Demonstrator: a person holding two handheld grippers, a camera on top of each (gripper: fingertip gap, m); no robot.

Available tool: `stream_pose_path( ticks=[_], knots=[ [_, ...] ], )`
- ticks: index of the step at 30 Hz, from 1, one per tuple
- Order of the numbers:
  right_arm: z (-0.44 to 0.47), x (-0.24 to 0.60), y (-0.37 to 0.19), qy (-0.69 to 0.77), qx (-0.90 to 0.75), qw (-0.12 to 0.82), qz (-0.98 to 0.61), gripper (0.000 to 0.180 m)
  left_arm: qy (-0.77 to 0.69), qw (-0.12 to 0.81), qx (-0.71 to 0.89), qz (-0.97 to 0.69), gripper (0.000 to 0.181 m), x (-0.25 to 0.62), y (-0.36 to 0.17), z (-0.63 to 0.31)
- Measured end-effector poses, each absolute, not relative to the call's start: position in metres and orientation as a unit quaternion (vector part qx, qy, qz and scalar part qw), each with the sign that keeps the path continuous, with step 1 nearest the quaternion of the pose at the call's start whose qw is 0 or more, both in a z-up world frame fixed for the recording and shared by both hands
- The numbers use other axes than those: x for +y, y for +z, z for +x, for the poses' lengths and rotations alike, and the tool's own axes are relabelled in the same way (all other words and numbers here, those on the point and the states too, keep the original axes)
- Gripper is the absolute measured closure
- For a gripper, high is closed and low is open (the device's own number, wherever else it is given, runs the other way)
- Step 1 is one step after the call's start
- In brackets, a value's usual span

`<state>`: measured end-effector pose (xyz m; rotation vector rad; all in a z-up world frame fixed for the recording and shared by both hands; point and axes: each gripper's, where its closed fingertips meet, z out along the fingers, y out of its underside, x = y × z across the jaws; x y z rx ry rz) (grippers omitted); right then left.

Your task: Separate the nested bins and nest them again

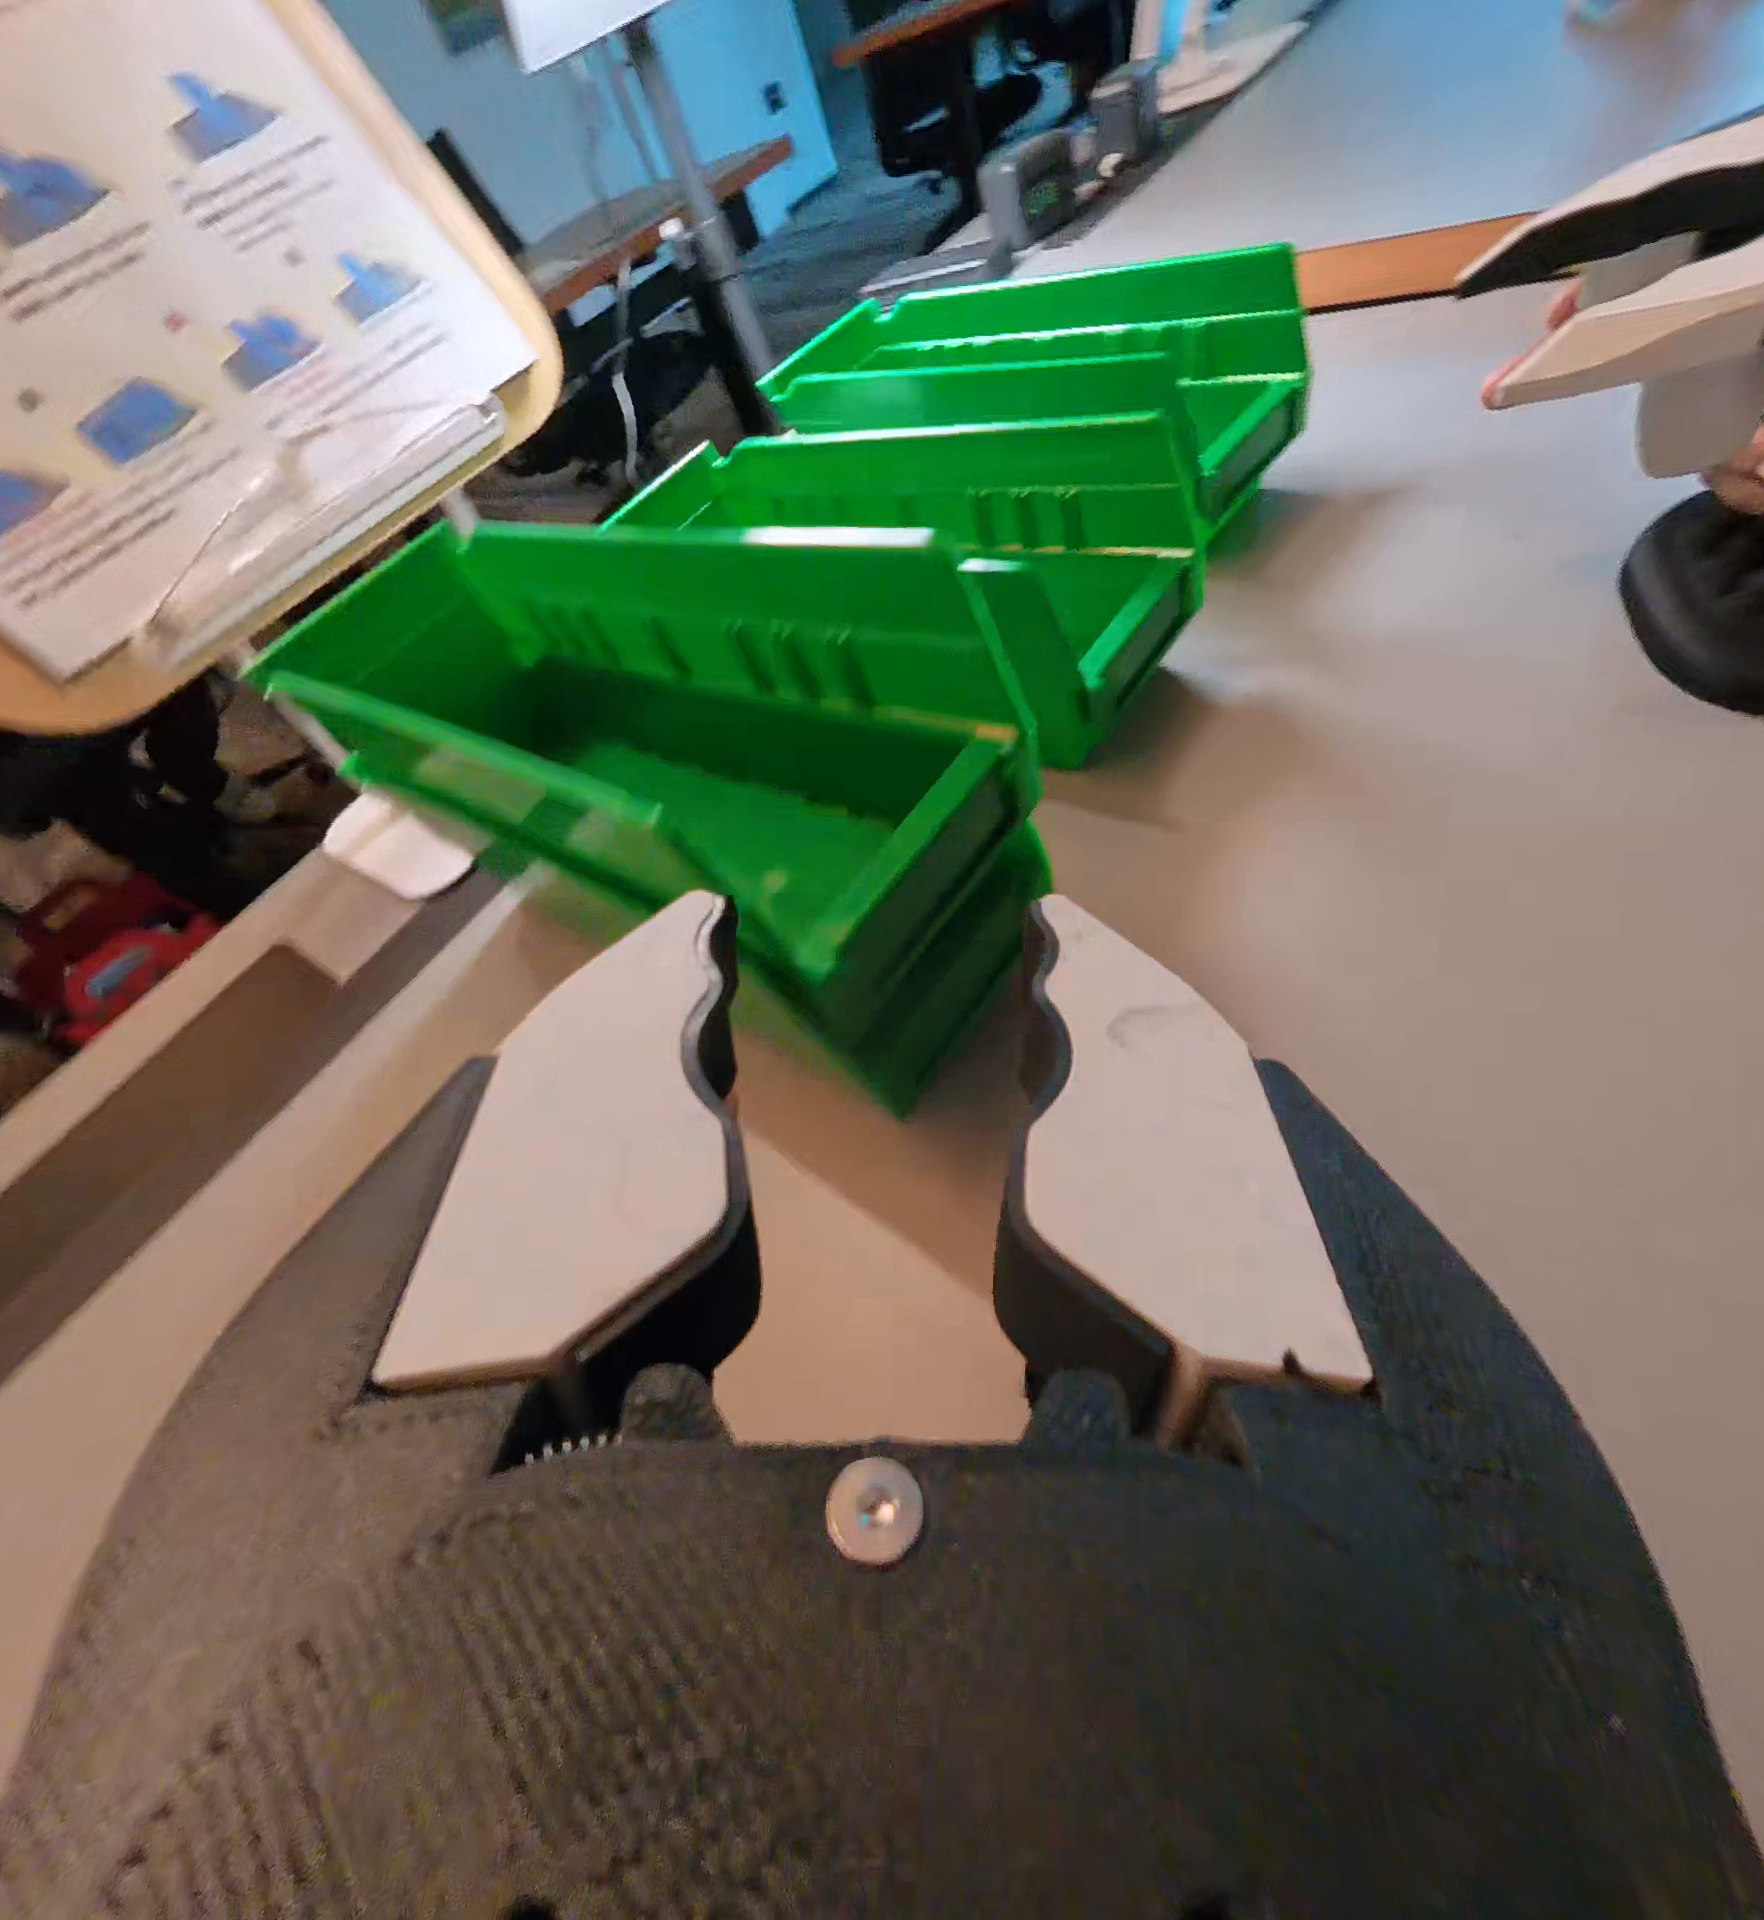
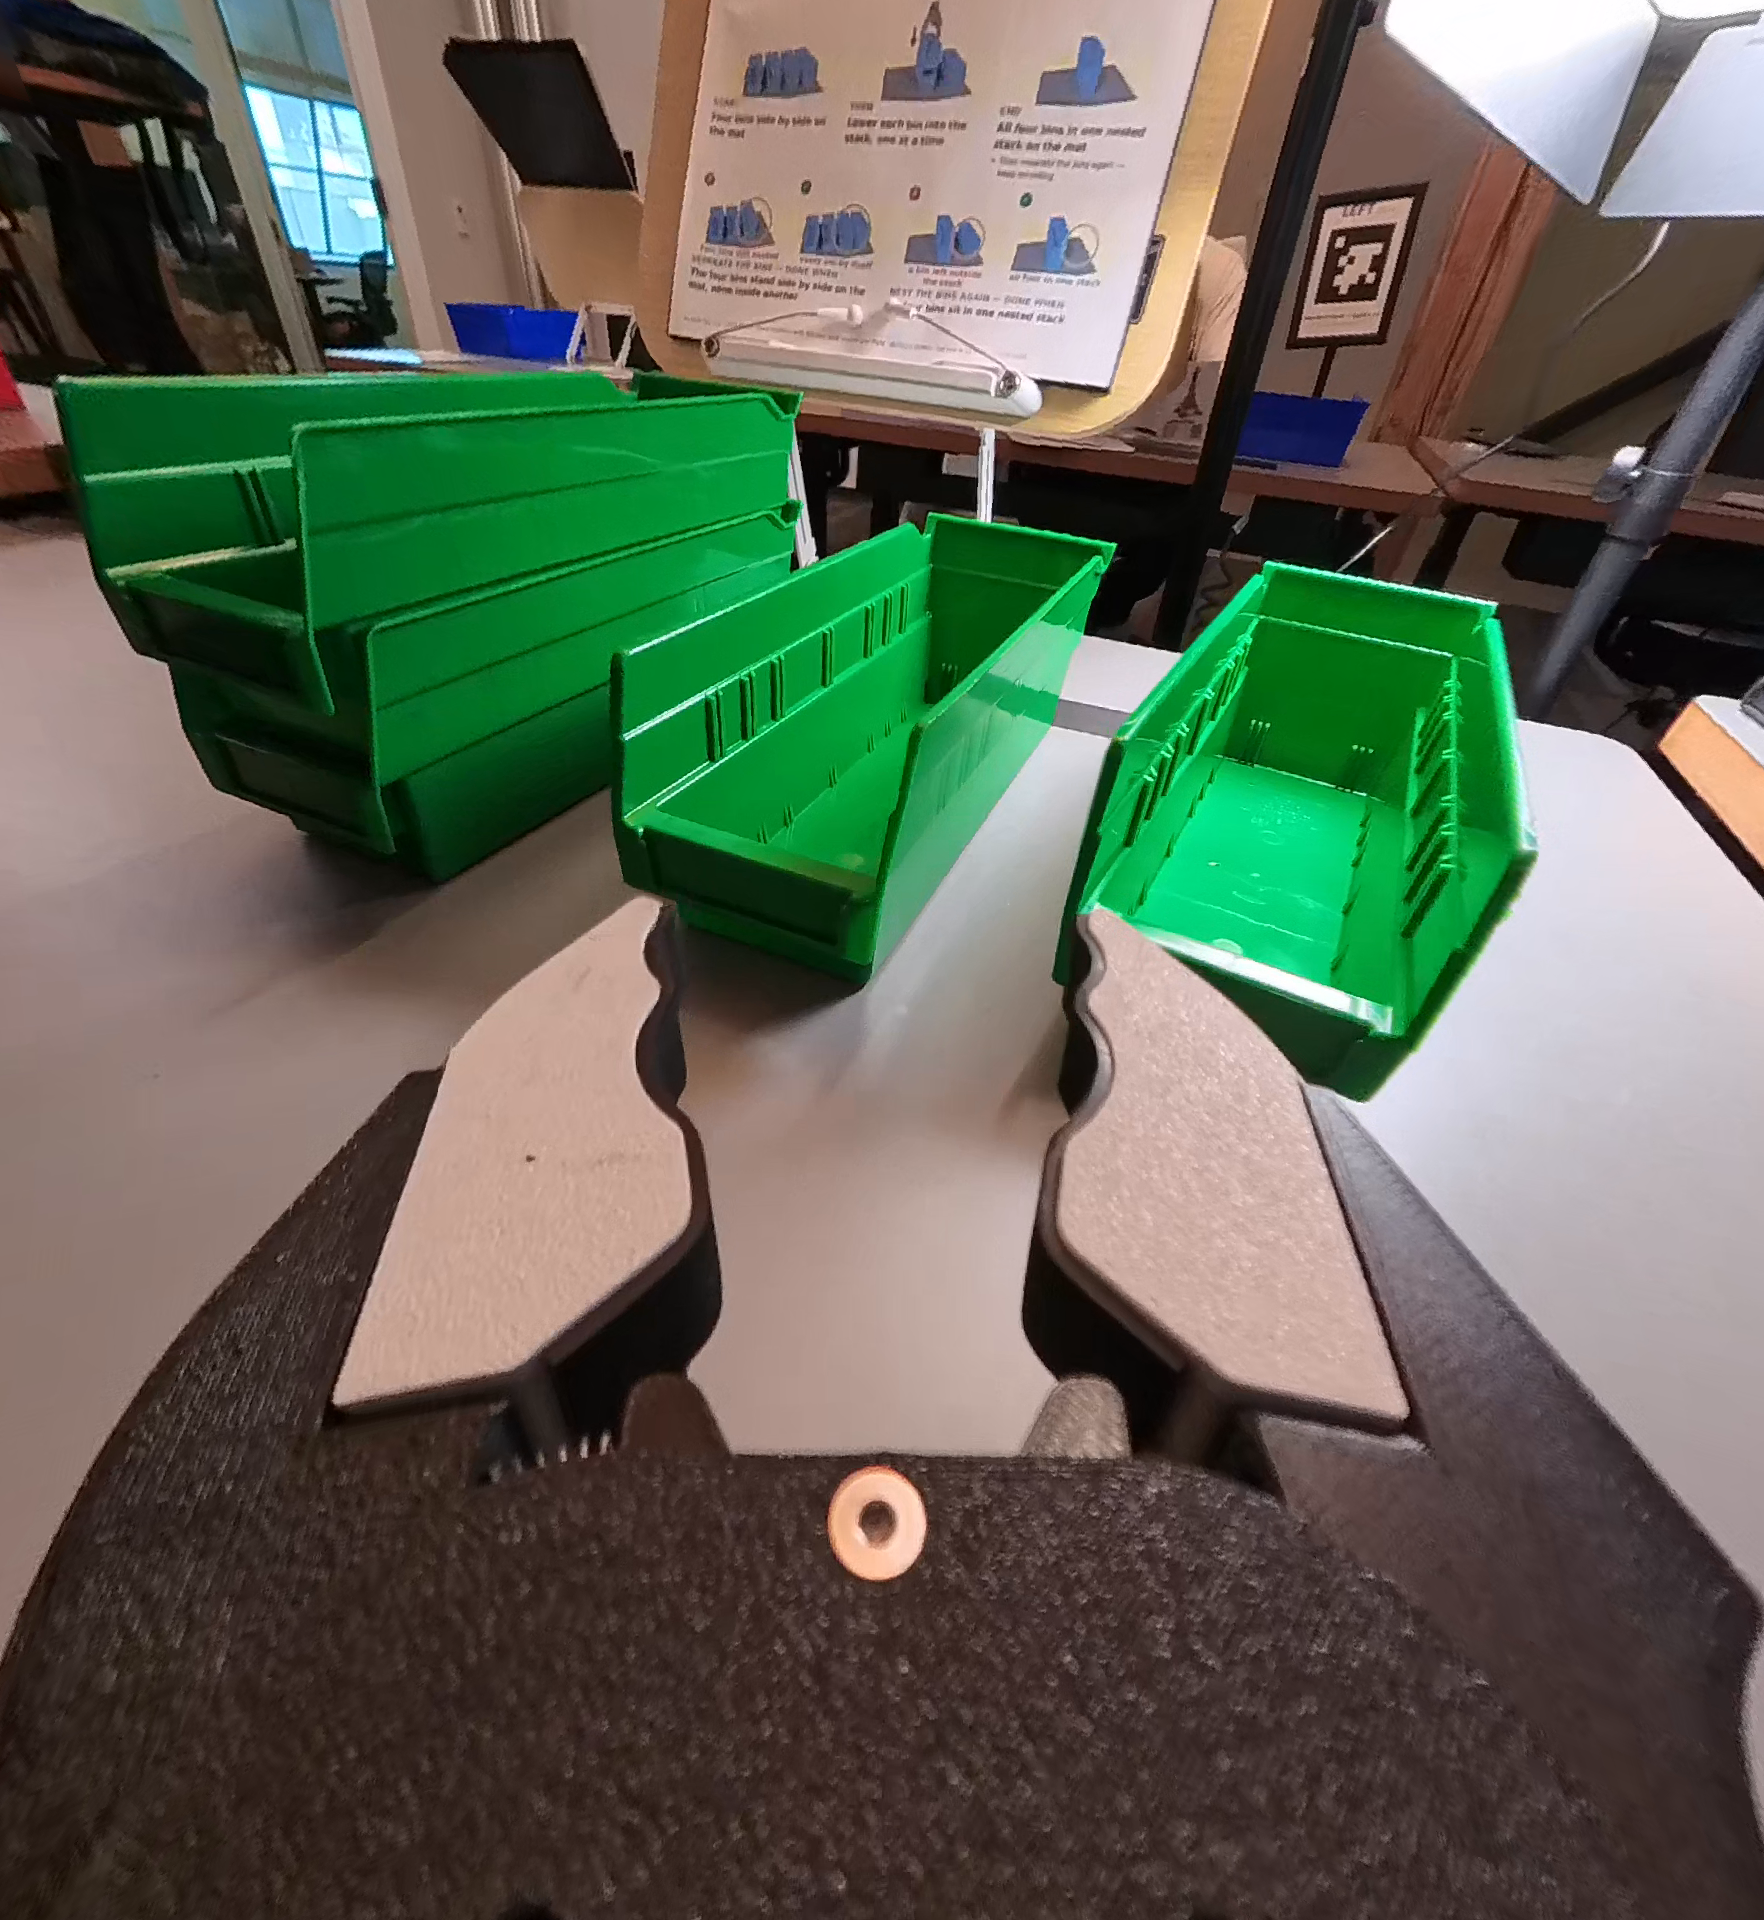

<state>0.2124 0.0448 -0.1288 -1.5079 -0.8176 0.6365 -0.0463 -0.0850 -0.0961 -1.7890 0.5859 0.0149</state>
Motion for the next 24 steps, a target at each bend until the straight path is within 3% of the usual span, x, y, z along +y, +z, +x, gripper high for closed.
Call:
stream_pose_path(
  ticks=[5,10,18,23,24],
  knots=[
    [0.202,0.042,-0.136,0.261,-0.387,0.594,-0.655,0.11,-0.017,0.612,0.154,-0.776,0.126,-0.111,-0.127,-0.087],
    [0.152,0.016,-0.15,0.243,-0.521,0.537,-0.617,0.113,-0.036,0.614,0.118,-0.78,0.125,-0.111,-0.15,-0.096],
    [0.088,0.05,-0.189,0.022,-0.741,0.429,-0.517,0.11,-0.018,0.622,0.147,-0.769,0.121,-0.108,-0.154,-0.079],
    [0.088,0.079,-0.215,-0.11,-0.798,0.349,-0.478,0.118,-0.026,0.623,0.144,-0.769,0.121,-0.107,-0.154,-0.077],
    [0.088,0.086,-0.217,-0.127,-0.799,0.345,-0.476,0.127,-0.029,0.621,0.145,-0.77,0.12,-0.107,-0.155,-0.076]
  ],
)
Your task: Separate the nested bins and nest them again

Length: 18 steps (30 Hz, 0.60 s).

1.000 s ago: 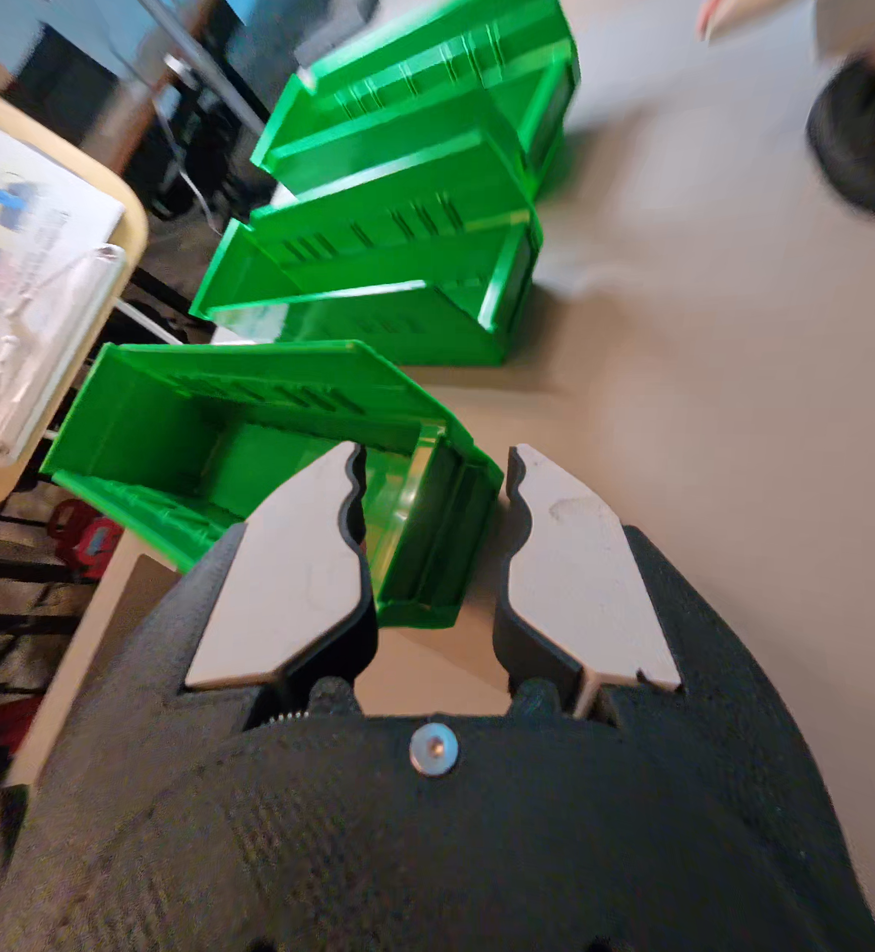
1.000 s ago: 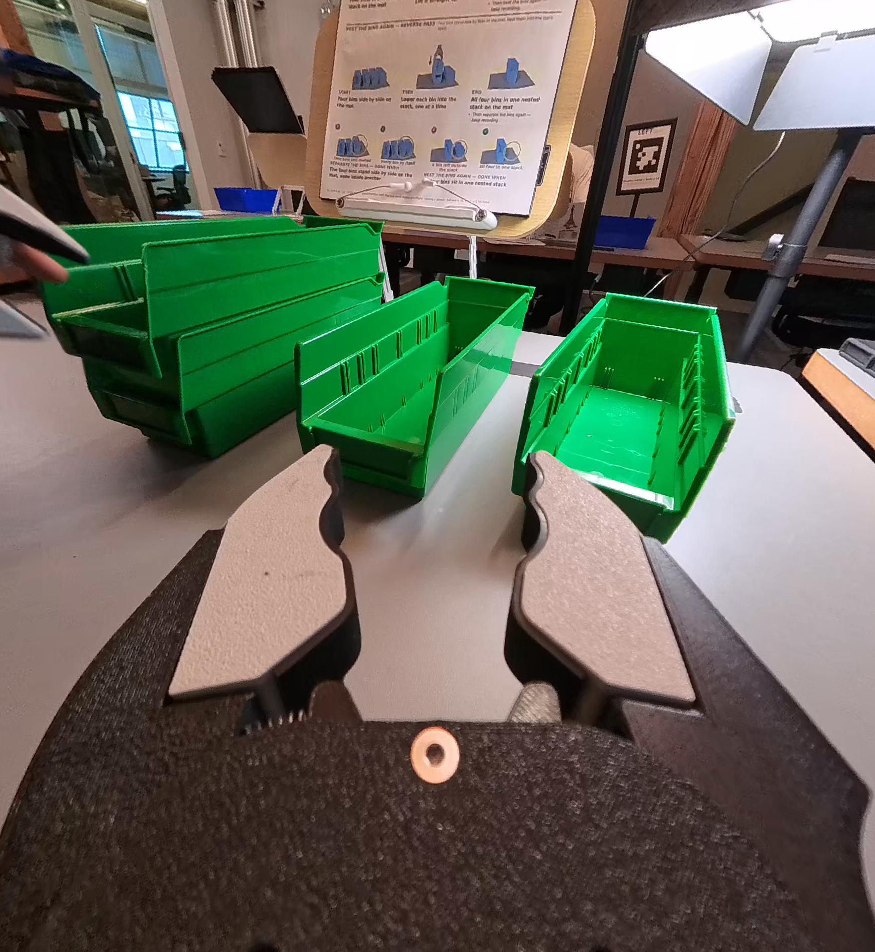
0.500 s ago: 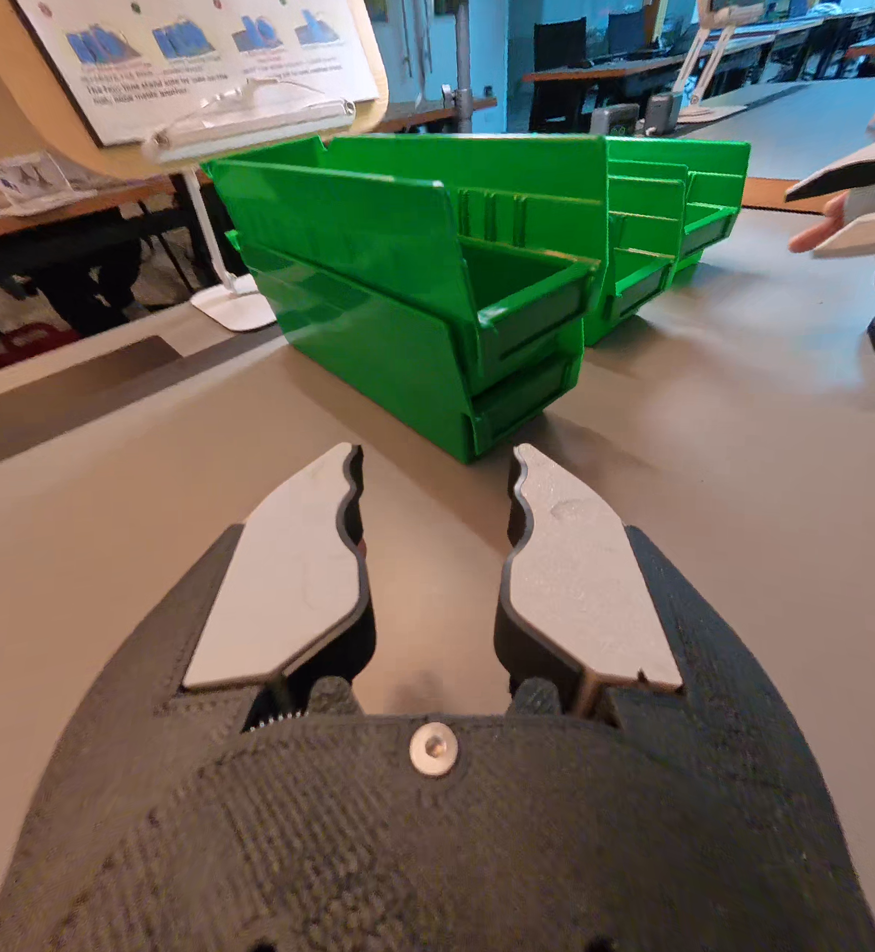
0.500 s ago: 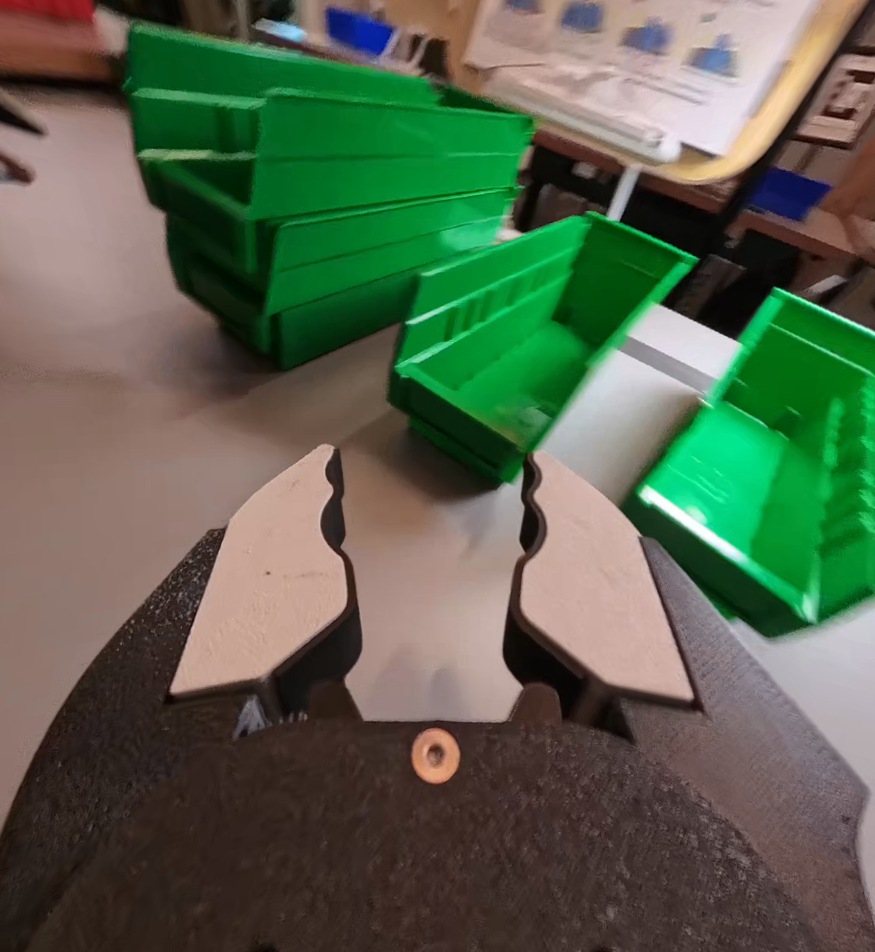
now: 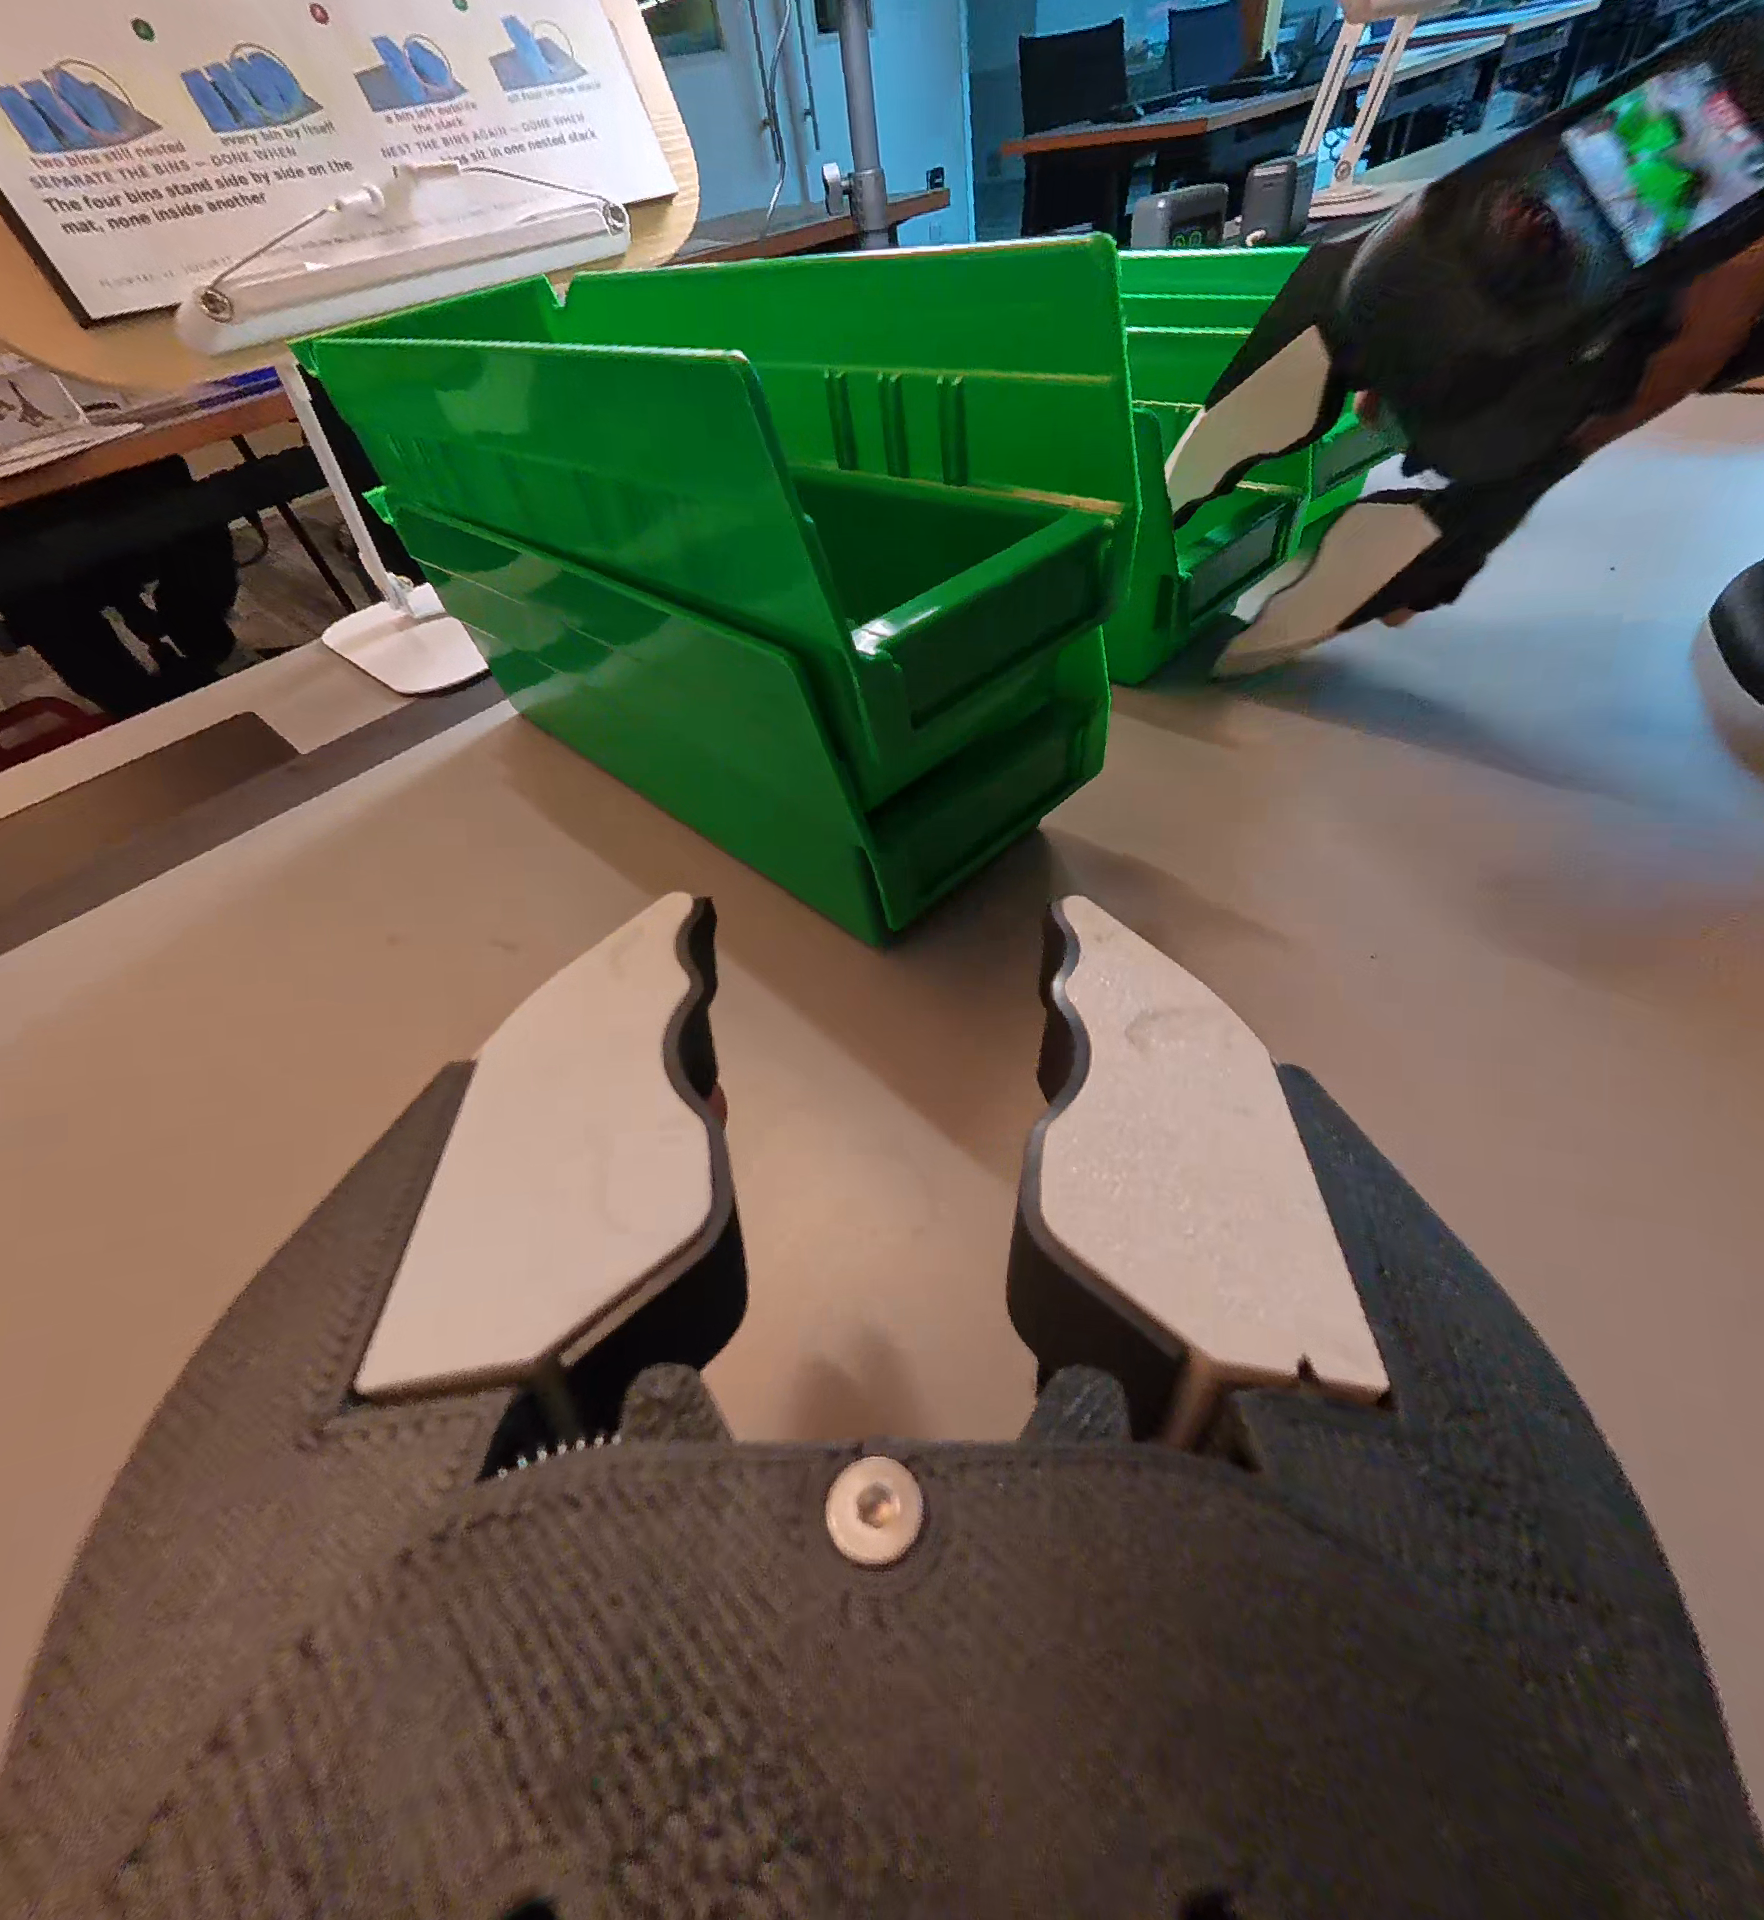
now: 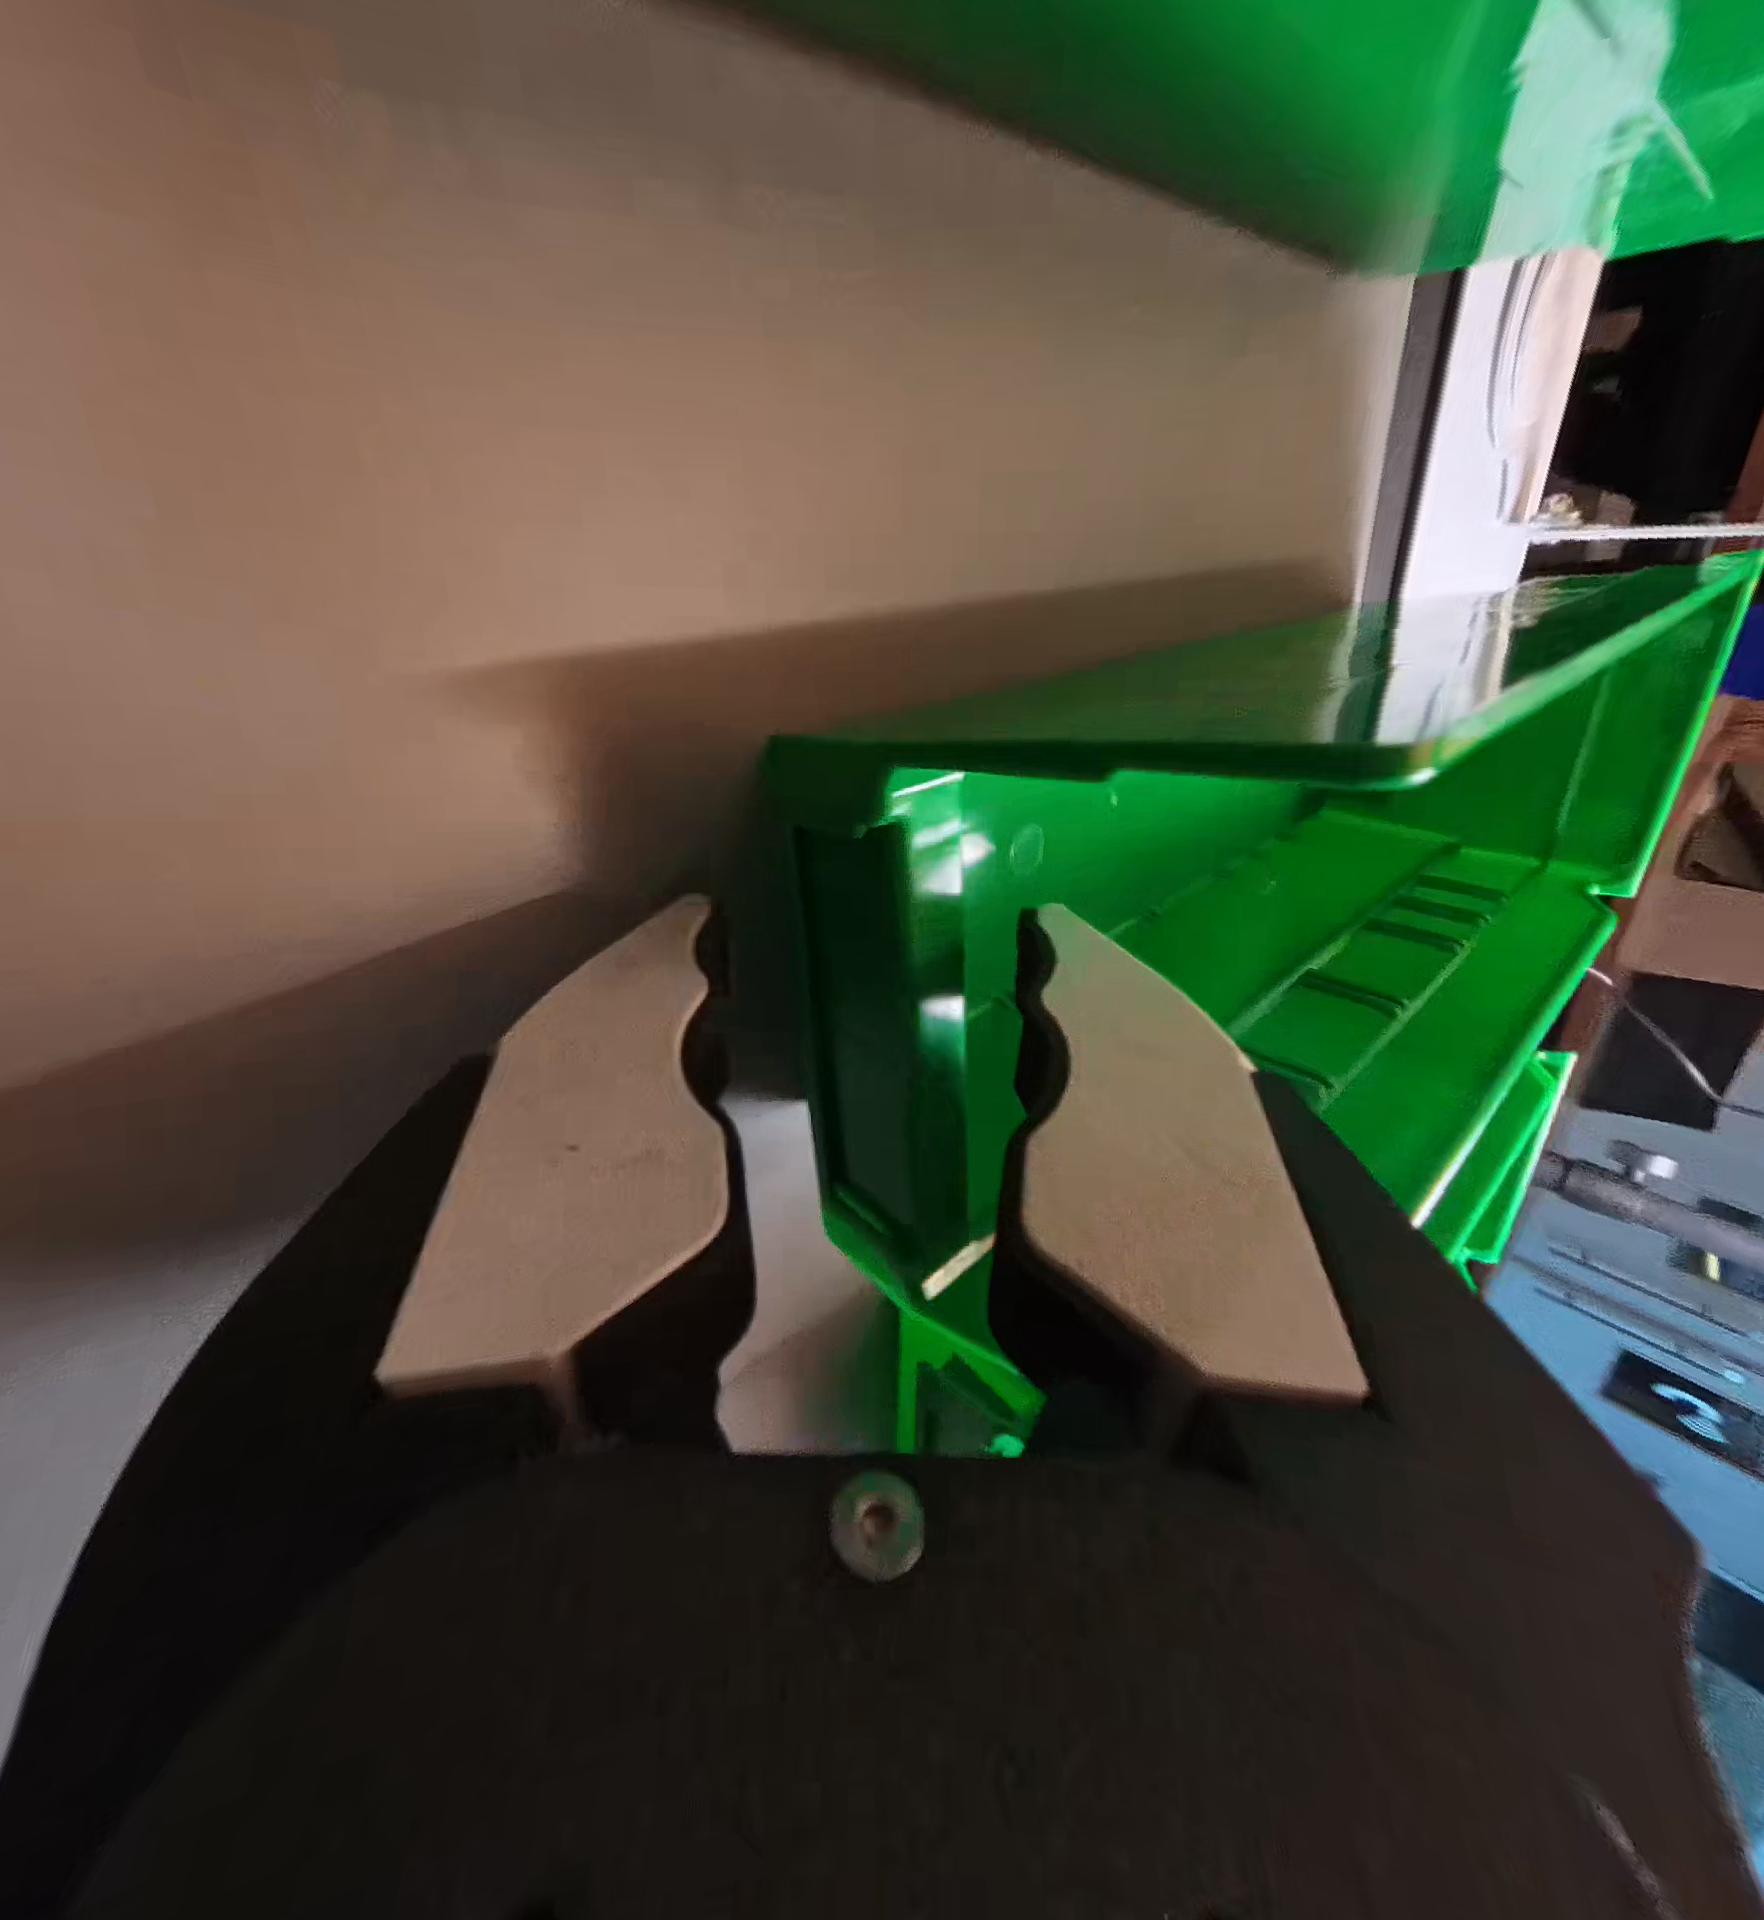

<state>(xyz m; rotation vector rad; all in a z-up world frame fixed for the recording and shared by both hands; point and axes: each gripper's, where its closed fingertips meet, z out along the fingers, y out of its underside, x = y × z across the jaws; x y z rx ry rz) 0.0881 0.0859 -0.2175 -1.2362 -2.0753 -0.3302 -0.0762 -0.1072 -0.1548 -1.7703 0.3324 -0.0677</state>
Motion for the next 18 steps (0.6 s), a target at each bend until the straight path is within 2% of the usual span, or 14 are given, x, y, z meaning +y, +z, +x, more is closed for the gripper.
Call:
stream_pose_path(
  ticks=[2,8,18],
  knots=[
    [0.089,0.092,-0.224,-0.133,-0.803,0.335,-0.474,0.15,-0.028,0.621,0.147,-0.769,0.12,-0.107,-0.154,-0.075],
    [0.086,0.08,-0.204,-0.12,-0.801,0.362,-0.462,0.152,-0.028,0.627,0.147,-0.765,0.121,-0.11,-0.151,-0.075],
    [0.036,0.029,-0.063,-0.124,-0.811,0.414,-0.396,0.152,-0.021,0.62,0.154,-0.769,0.121,-0.108,-0.155,-0.073]
  ],
)
